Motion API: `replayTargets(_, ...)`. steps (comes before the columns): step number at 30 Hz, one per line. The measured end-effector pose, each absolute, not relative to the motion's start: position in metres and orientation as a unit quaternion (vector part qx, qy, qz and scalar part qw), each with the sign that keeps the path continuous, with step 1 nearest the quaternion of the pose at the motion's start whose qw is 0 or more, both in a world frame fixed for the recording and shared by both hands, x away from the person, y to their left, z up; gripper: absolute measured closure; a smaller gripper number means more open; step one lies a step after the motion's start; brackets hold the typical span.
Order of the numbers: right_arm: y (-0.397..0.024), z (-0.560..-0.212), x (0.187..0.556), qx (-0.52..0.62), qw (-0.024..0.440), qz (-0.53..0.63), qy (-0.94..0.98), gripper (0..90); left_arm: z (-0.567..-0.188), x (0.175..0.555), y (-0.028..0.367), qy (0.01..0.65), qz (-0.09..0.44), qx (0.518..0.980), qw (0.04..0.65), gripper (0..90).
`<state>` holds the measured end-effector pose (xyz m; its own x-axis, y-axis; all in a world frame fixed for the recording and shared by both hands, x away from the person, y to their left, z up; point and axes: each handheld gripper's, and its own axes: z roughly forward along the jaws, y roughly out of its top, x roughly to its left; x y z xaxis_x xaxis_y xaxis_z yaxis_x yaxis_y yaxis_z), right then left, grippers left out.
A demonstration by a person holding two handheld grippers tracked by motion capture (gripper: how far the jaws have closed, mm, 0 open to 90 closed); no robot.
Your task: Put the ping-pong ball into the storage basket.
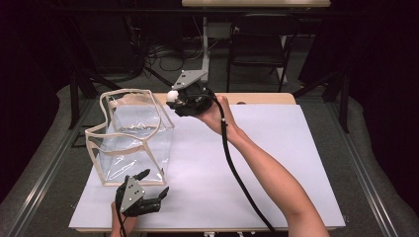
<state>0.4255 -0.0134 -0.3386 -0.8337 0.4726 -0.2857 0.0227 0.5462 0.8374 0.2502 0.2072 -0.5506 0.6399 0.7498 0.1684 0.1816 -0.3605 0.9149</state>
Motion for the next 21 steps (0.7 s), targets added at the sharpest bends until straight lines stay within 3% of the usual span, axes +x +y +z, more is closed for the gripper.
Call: replayTargets(21,0.010,-0.330,0.427,0.134,0.244,0.443,0.852,51.4,-0.550,0.250,0.207,0.301,0.296,0.771,0.477,16.0)
